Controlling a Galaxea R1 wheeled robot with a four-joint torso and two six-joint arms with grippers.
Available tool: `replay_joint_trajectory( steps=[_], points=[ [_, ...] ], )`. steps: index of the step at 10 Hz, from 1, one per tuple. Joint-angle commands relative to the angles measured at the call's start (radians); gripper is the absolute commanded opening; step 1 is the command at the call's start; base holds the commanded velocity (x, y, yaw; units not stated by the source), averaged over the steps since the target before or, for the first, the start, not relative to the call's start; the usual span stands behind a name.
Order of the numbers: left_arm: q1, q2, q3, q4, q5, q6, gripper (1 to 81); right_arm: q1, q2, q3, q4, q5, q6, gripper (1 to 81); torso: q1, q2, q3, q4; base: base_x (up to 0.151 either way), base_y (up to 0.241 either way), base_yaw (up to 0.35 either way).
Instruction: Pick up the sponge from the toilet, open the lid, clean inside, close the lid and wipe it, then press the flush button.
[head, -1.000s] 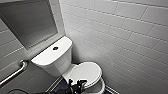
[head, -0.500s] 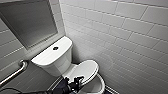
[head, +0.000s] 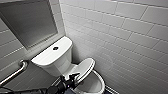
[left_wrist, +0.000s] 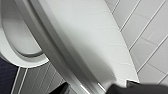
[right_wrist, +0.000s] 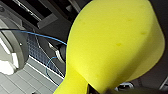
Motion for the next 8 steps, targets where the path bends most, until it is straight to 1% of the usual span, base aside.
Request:
replay_joint_trajectory(
  steps=[1, 3, 7, 8],
  points=[
    [-0.167, -0.117, -0.005, 0.179, -0.139, -0.107, 81.1, -0.033, -0.014, 0.033, 0.002, -0.091, 0.002, 1.0, 0.0, 0.0, 0.0, 0.0, 0.0, 0.0, 0.0],
    [-0.163, -0.18, -0.003, 0.221, -0.17, -0.193, 81.1, -0.033, -0.018, 0.048, 0.0, -0.091, 0.0, 1.0, 0.0, 0.0, 0.0, 0.0, 0.0, 0.0, 0.0],
    [-0.14, -0.295, -0.008, 0.219, -0.214, -0.325, 81.1, -0.033, -0.046, 0.106, -0.003, -0.091, 0.0, 1.0, 0.0, 0.0, 0.0, 0.0, 0.0, 0.0, 0.0],
    [-0.114, -0.332, -0.023, 0.222, -0.225, -0.384, 81.1, -0.036, -0.051, 0.12, -0.001, -0.089, 0.0, 1.0, 0.0, 0.0, 0.0, 0.0, 0.0, 0.0, 0.0]
  ],
)
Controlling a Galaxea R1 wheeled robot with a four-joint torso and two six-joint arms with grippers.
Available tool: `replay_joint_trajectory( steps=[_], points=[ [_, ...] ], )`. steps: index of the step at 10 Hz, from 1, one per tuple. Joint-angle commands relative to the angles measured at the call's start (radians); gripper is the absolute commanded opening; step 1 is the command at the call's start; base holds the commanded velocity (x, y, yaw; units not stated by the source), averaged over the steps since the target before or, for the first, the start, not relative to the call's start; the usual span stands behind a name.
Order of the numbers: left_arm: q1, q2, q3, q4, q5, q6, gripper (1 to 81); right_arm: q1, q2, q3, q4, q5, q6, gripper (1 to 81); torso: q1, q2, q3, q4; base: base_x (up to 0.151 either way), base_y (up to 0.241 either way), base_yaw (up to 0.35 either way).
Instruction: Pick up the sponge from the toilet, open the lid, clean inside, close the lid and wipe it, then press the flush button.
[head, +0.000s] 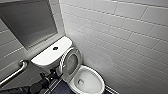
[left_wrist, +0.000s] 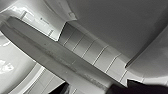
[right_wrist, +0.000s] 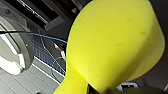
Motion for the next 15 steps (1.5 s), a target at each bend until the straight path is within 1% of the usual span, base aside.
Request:
replay_joint_trajectory(
  steps=[1, 2, 3, 4, 5, 6, 7, 8, 9, 10, 12, 13, 14, 15],
  points=[
    [-0.053, -0.125, -0.018, 0.079, -0.042, -0.057, 81.1, -0.038, -0.016, 0.047, 0.001, -0.091, 0.0, 1.0, 0.0, 0.0, 0.0, 0.0, 0.0, 0.0, 0.0],
    [-0.035, -0.151, -0.018, 0.082, -0.045, -0.078, 81.1, -0.038, -0.016, 0.048, 0.001, -0.091, 0.0, 1.0, 0.0, 0.0, 0.0, 0.0, 0.0, 0.0, 0.0],
    [-0.021, -0.156, -0.013, 0.088, -0.045, -0.078, 81.1, -0.038, -0.015, 0.053, -0.001, -0.091, 0.0, 1.0, 0.0, 0.0, 0.0, 0.0, 0.0, 0.0, 0.0],
    [0.005, -0.148, -0.013, 0.128, -0.043, -0.078, 81.1, -0.038, -0.016, 0.054, 0.001, -0.091, 0.0, 1.0, 0.0, 0.0, 0.0, 0.0, 0.0, 0.0, 0.0],
    [0.037, -0.122, -0.013, 0.233, -0.033, -0.078, 81.1, -0.036, -0.016, 0.047, 0.004, -0.083, 0.0, 1.0, 0.0, 0.0, 0.0, 0.0, 0.0, 0.0, 0.0],
    [0.076, -0.043, -0.037, 0.455, 0.004, -0.073, 81.1, -0.031, -0.019, 0.04, 0.005, -0.077, 0.0, 1.0, 0.0, 0.0, 0.0, 0.0, 0.0, 0.0, 0.0],
    [0.131, 0.026, -0.098, 0.64, 0.085, -0.076, 81.1, -0.022, -0.022, 0.036, 0.008, -0.077, 0.0, 1.0, 0.0, 0.0, 0.0, 0.0, 0.0, 0.0, 0.0],
    [0.186, 0.073, -0.155, 0.792, 0.113, -0.076, 81.1, -0.019, -0.022, 0.033, 0.008, -0.077, 0.0, 1.0, 0.0, 0.0, 0.0, 0.0, 0.0, 0.0, 0.0],
    [0.247, 0.096, -0.206, 0.912, 0.133, -0.076, 81.1, -0.021, -0.019, 0.03, 0.007, -0.077, 0.0, 1.0, 0.0, 0.0, 0.0, 0.0, 0.0, 0.0, 0.0],
    [0.297, 0.107, -0.249, 0.99, 0.156, -0.078, 81.1, -0.021, -0.018, 0.019, 0.008, -0.077, 0.0, 1.0, 0.0, 0.0, 0.0, 0.0, 0.0, 0.0, 0.0],
    [0.395, 0.084, -0.308, 1.045, 0.151, -0.076, 81.1, -0.019, -0.016, 0.008, 0.01, -0.077, 0.0, 1.0, 0.0, 0.0, 0.0, 0.0, 0.0, 0.0, 0.0],
    [0.436, 0.088, -0.324, 1.096, 0.158, -0.076, 81.1, -0.015, -0.012, -0.005, 0.01, -0.077, 0.0, 1.0, 0.0, 0.0, 0.0, 0.0, 0.0, 0.0, 0.0],
    [0.499, 0.126, -0.363, 1.172, 0.173, -0.075, 81.1, -0.002, -0.007, -0.03, 0.01, -0.077, 0.002, 1.0, 0.0, 0.0, 0.0, 0.0, 0.0, 0.0, 0.0],
    [0.565, 0.18, -0.43, 1.244, 0.199, -0.073, 81.1, 0.005, -0.001, -0.053, 0.011, -0.077, 0.003, 1.0, 0.0, 0.0, 0.0, 0.0, 0.0, 0.0, 0.0]
  ],
)
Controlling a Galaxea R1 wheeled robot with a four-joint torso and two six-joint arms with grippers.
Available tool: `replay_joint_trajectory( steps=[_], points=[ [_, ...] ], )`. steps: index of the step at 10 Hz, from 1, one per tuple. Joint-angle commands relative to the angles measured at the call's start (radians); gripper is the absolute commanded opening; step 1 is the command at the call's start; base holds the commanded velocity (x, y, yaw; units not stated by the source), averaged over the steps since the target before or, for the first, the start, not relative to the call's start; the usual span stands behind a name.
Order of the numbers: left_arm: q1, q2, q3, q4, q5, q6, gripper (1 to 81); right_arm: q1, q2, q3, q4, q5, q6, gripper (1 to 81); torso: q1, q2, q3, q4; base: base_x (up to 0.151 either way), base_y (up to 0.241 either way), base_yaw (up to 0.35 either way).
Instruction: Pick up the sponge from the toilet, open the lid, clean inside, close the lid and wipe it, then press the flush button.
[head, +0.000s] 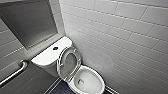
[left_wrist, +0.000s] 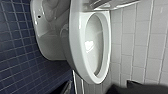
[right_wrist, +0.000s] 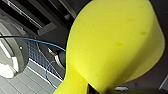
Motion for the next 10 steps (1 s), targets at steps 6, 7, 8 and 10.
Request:
replay_joint_trajectory(
  steps=[6, 7, 8, 10],
  points=[
    [0.231, 0.346, -0.36, 0.705, 0.472, -0.003, 81.1, 0.034, 0.028, -0.1, 0.009, -0.092, 0.008, 1.0, 0.0, 0.0, 0.0, 0.0, 0.0, 0.0, 0.0],
    [0.231, 0.377, -0.36, 0.739, 0.58, 0.0, 81.1, 0.035, 0.036, -0.119, 0.006, -0.091, 0.01, 1.0, 0.0, 0.0, 0.0, 0.0, 0.0, 0.0, 0.0],
    [0.231, 0.395, -0.36, 0.742, 0.649, 0.004, 81.1, 0.04, 0.042, -0.137, 0.007, -0.091, 0.01, 1.0, 0.0, 0.0, 0.0, 0.0, 0.0, 0.0, 0.0],
    [0.237, 0.398, -0.363, 0.742, 0.68, 0.007, 81.1, 0.043, 0.05, -0.153, 0.009, -0.091, 0.01, 1.0, 0.0, 0.0, 0.001, 0.0, 0.0, 0.0, 0.0]
  ],
)
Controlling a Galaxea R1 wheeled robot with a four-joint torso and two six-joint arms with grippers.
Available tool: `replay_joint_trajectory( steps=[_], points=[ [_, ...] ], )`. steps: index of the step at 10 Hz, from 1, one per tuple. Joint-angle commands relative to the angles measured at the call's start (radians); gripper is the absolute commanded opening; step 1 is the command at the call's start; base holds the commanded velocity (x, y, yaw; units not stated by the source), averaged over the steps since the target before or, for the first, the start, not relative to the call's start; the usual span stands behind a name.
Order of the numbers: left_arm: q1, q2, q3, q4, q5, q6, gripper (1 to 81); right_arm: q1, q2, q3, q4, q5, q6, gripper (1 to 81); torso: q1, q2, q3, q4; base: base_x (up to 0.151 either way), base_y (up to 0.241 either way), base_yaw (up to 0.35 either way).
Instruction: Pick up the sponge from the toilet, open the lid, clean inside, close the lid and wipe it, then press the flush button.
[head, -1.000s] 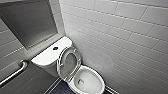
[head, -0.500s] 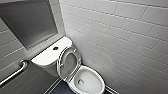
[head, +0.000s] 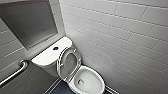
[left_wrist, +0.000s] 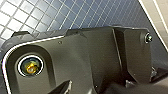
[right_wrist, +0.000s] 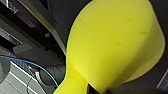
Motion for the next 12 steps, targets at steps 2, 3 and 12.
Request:
replay_joint_trajectory(
  steps=[2, 3, 12],
  points=[
    [0.005, 0.004, 0.003, 0.031, 0.052, 0.006, 81.1, -0.012, -0.003, -0.014, 0.01, -0.086, 0.002, 1.0, 0.0, 0.0, 0.0, 0.0, 0.0, 0.0, 0.0],
    [0.011, 0.016, -0.014, 0.033, 0.052, 0.006, 81.1, -0.01, 0.006, -0.031, 0.01, -0.086, 0.002, 1.0, -0.064, 0.1, 0.0, 0.0, 0.0, 0.0, 0.0],
    [0.066, 0.183, -0.242, 0.033, 0.04, 0.045, 81.1, 0.002, 0.057, -0.117, 0.002, -0.092, 0.005, 1.0, -0.231, 0.361, 0.103, 0.0, 0.0, 0.0, 0.0]
  ],
)
